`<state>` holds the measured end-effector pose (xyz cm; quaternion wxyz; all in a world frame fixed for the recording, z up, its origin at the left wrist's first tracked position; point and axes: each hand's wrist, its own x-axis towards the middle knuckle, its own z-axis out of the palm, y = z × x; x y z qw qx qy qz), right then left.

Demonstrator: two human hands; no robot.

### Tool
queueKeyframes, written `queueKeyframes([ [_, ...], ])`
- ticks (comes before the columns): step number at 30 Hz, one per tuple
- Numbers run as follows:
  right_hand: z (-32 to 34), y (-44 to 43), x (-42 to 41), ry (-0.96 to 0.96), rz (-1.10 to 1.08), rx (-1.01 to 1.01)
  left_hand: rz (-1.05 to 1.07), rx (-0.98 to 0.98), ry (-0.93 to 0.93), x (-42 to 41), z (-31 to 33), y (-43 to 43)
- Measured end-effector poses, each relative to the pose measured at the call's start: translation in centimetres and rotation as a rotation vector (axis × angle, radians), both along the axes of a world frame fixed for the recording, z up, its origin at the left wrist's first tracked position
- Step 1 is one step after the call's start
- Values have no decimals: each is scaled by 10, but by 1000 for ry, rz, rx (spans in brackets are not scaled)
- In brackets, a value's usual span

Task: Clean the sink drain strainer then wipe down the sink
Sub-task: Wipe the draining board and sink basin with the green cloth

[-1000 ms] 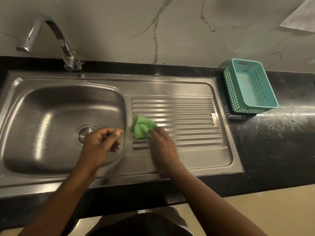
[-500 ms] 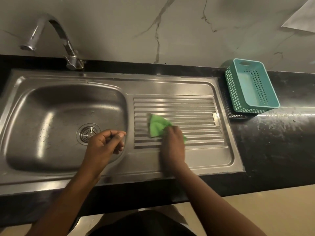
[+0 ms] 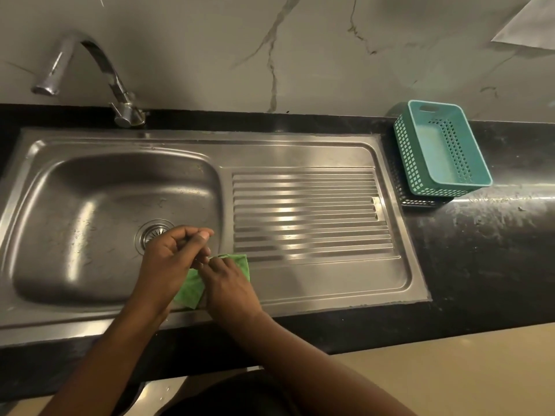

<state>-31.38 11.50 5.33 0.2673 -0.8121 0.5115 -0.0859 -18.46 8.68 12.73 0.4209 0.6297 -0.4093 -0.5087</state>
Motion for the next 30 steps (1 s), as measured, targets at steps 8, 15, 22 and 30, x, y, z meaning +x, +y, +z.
queueKeyframes([
  [8, 45, -17, -89, -428, -387, 460, -12, -3, 35, -20, 10, -6],
  [15, 65, -48, -218, -748, -1110, 405, -47, 2, 45, -32, 16, -10],
  [22, 40, -57, -243, -88, -844, -92, -59, 26, 47, -31, 3, -6],
  [30, -17, -66, -179, 275, -734, 39, -3, 43, 36, -12, 2, -3],
])
